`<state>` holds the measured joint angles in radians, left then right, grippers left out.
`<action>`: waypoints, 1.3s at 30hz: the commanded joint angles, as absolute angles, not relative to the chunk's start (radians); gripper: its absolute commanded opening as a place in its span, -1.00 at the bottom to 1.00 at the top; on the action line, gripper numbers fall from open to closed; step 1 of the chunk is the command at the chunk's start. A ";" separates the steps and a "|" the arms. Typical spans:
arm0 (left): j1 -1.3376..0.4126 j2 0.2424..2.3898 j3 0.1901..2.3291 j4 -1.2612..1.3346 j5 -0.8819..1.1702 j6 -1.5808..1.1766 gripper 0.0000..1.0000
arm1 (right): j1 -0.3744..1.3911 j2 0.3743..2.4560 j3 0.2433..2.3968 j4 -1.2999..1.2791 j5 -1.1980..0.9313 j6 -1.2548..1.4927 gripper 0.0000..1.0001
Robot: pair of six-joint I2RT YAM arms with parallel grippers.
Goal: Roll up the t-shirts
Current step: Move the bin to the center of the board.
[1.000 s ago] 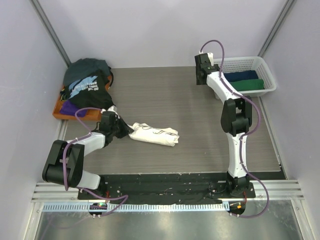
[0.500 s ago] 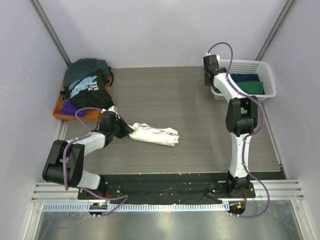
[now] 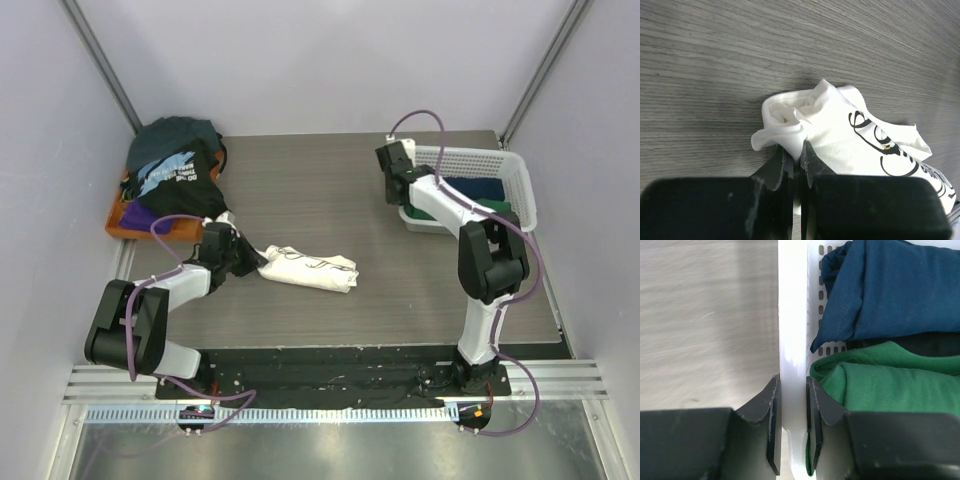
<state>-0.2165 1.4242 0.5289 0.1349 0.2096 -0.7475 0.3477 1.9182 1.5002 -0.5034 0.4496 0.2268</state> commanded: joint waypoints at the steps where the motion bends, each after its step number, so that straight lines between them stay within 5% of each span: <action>1: -0.229 1.408 0.520 0.067 0.210 -0.718 -1.00 | 0.492 1.910 1.485 -0.505 0.350 0.389 -0.85; 3: -0.229 1.407 0.518 0.066 0.210 -0.718 -1.00 | 0.549 1.945 1.520 -0.494 0.328 0.416 -0.76; 6: -0.232 1.402 0.517 0.066 0.213 -0.721 -1.00 | 0.598 1.999 1.616 -0.499 0.261 0.433 -0.31; 7: -0.233 1.401 0.515 0.064 0.210 -0.719 -1.00 | 0.606 2.015 1.638 -0.508 0.246 0.439 0.01; 10: -0.233 1.397 0.515 0.064 0.212 -0.719 -1.00 | 0.630 1.968 1.663 -0.489 0.206 0.449 0.37; 18: -0.239 1.396 0.514 0.063 0.204 -0.716 -1.00 | 0.640 1.610 1.352 -0.326 0.081 0.509 0.87; 27: -0.245 1.401 0.518 0.061 0.206 -0.713 -1.00 | 0.638 1.127 0.702 0.027 0.023 0.837 0.80; 39: -0.247 1.404 0.522 0.055 0.199 -0.713 -1.00 | 0.640 1.109 0.394 0.342 -0.057 0.963 0.77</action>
<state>-0.2363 1.4086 0.5282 0.1062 0.2089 -0.7429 0.6388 1.0763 0.4129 0.1032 -0.0322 0.9028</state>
